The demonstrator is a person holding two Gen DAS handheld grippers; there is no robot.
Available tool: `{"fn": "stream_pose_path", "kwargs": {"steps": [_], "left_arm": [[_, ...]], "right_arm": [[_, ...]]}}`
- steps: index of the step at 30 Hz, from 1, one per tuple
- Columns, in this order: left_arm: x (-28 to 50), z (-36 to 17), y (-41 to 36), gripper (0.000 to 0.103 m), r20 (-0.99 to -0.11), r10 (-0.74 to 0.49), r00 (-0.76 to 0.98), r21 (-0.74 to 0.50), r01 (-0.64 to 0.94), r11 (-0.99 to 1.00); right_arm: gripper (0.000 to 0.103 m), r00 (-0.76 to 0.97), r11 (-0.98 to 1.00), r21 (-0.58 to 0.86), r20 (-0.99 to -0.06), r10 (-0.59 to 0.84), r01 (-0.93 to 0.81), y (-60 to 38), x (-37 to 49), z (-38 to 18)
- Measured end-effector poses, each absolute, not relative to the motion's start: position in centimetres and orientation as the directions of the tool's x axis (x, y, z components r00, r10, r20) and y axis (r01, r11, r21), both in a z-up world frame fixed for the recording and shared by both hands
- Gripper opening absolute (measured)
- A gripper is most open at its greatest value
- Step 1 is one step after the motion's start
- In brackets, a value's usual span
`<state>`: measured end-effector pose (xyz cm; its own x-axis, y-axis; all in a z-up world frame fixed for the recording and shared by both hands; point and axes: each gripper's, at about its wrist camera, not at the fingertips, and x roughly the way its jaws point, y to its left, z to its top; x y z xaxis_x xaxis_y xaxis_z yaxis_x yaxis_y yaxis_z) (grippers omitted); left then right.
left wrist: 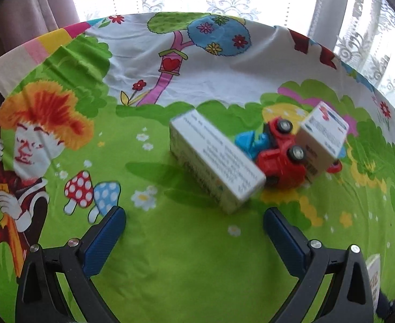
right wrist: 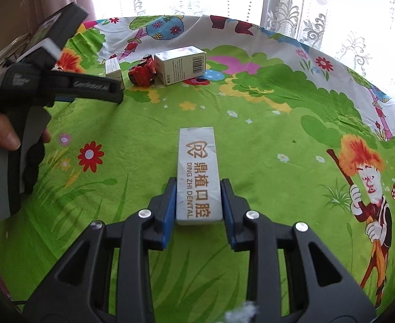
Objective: Organize rigid objects
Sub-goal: 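Grasp the white DING ZHI DENTAL box with the right gripper, then grasp the white printed medicine box with the left gripper while the right gripper holds the dental box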
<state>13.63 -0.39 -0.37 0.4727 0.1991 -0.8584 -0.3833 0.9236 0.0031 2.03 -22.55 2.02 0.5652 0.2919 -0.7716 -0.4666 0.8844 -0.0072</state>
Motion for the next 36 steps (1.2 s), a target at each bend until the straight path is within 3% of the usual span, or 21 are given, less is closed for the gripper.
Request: {"fn": "stream_pose_path", "kwargs": {"steps": [2,3,4,5,6,7,8,15,17,18,19,23,24,27,36], "left_arm": [[14.5,-0.4,1.0,0.102,-0.856,0.230,0.462,-0.001,-0.447,0.895],[14.4,-0.2,1.8,0.096,-0.850,0.237,0.471,-0.013,-0.469,0.883],[14.0,0.1,2.3,0.078,-0.838,0.244,0.488,-0.023,-0.477,0.878],[13.4,0.3,2.7,0.066,-0.831,0.250,0.497,-0.020,-0.475,0.880],[12.6,0.6,3.1,0.041,-0.826,0.235,0.512,-0.027,-0.452,0.891],[11.6,0.8,3.5,0.030,-0.825,0.193,0.532,-0.058,-0.420,0.906],[10.5,0.8,3.9,0.027,-0.824,0.149,0.546,-0.094,-0.391,0.916],[3.4,1.2,5.7,0.030,-0.790,-0.046,0.612,-0.192,-0.176,0.965],[3.9,1.6,5.8,0.047,-0.807,-0.028,0.590,-0.153,-0.162,0.975],[4.5,1.7,5.8,0.069,-0.817,-0.002,0.576,-0.124,-0.172,0.977],[5.1,1.8,5.8,0.083,-0.821,0.027,0.571,-0.094,-0.182,0.979],[8.2,1.6,5.0,0.083,-0.814,0.075,0.576,-0.005,-0.136,0.991],[8.7,1.5,4.5,0.081,-0.815,0.065,0.576,0.002,-0.111,0.994],[8.3,1.0,3.6,0.026,-0.805,0.037,0.592,-0.007,-0.073,0.997],[-1.5,0.1,4.6,0.026,-0.766,0.064,0.640,0.011,-0.086,0.996]], "right_arm": [[0.036,0.563,0.886,0.001,-0.771,0.296,-0.464,-22.6,2.1,2.0],[0.036,0.563,0.887,0.003,-0.771,0.296,-0.462,-22.7,2.1,2.0],[0.036,0.563,0.888,0.005,-0.771,0.297,-0.461,-22.7,2.1,1.9],[0.036,0.563,0.888,0.007,-0.771,0.297,-0.459,-22.7,2.2,1.9],[0.036,0.563,0.889,0.010,-0.771,0.298,-0.458,-22.8,2.2,1.9],[0.036,0.562,0.889,0.012,-0.771,0.299,-0.457,-22.8,2.2,1.9],[0.036,0.562,0.889,0.014,-0.771,0.300,-0.457,-22.8,2.2,1.9],[0.036,0.560,0.890,0.015,-0.772,0.301,-0.456,-22.8,2.3,1.9],[0.036,0.560,0.890,0.015,-0.772,0.300,-0.456,-22.8,2.3,1.9],[0.036,0.561,0.890,0.013,-0.772,0.299,-0.456,-22.8,2.3,1.9],[0.036,0.562,0.890,0.011,-0.772,0.297,-0.455,-22.7,2.2,1.9],[0.036,0.562,0.891,0.011,-0.772,0.296,-0.454,-22.7,2.2,1.9],[0.036,0.563,0.891,0.010,-0.772,0.296,-0.454,-22.7,2.2,1.9],[0.036,0.561,0.891,0.015,-0.772,0.299,-0.454,-22.8,2.2,1.9],[0.036,0.564,0.892,0.009,-0.772,0.294,-0.452,-22.7,2.2,2.0]]}}
